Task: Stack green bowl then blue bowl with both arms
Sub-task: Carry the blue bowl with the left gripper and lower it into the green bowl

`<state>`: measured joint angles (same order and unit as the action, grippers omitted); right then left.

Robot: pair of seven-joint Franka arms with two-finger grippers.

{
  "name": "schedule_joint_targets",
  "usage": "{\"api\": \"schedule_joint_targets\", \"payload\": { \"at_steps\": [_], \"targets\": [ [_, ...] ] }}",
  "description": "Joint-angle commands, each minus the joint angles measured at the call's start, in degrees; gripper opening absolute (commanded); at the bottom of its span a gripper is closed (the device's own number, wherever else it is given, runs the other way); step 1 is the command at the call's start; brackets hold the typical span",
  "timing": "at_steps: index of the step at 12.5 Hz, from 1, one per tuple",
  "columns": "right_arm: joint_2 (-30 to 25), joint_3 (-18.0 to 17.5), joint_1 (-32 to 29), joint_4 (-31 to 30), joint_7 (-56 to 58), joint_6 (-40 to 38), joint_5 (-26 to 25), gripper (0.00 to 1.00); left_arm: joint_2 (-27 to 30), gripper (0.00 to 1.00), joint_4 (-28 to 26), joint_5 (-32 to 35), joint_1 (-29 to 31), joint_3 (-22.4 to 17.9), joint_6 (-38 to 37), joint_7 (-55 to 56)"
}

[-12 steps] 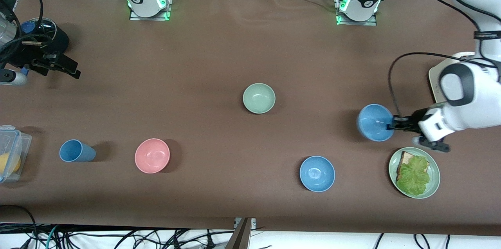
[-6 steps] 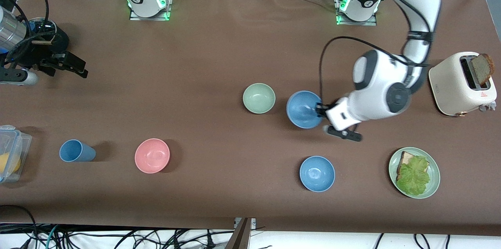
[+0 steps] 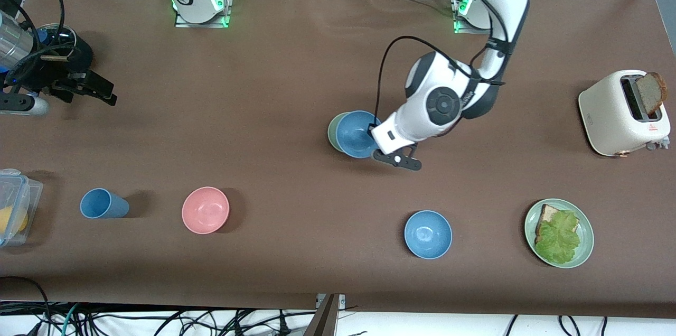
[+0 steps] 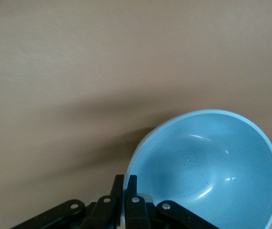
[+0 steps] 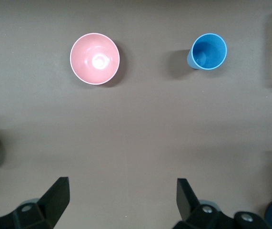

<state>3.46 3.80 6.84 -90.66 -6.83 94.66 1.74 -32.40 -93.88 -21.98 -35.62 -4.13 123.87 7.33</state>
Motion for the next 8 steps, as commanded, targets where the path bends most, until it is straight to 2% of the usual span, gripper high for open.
{"api": "schedule_joint_targets", "payload": {
  "at_steps": [1, 5, 8],
  "targets": [
    [0.85, -0.11, -0.51, 1.8, 0.67, -1.5, 0.02, 0.99, -1.08, 0.0, 0.63, -1.49, -2.51, -1.23, 0.23, -0.3],
    [0.94, 0.07, -0.77, 1.71, 0.67, -1.5, 0.11, 0.99, -2.32, 0.0, -1.91, -1.05, -4.8, -1.32, 4.79, -0.47],
    [0.94, 0.07, -0.77, 1.8, 0.67, -1.5, 0.11, 0.99, -2.76, 0.0, -2.44, -0.96, -5.33, -1.32, 5.42, -0.83]
  ]
}}
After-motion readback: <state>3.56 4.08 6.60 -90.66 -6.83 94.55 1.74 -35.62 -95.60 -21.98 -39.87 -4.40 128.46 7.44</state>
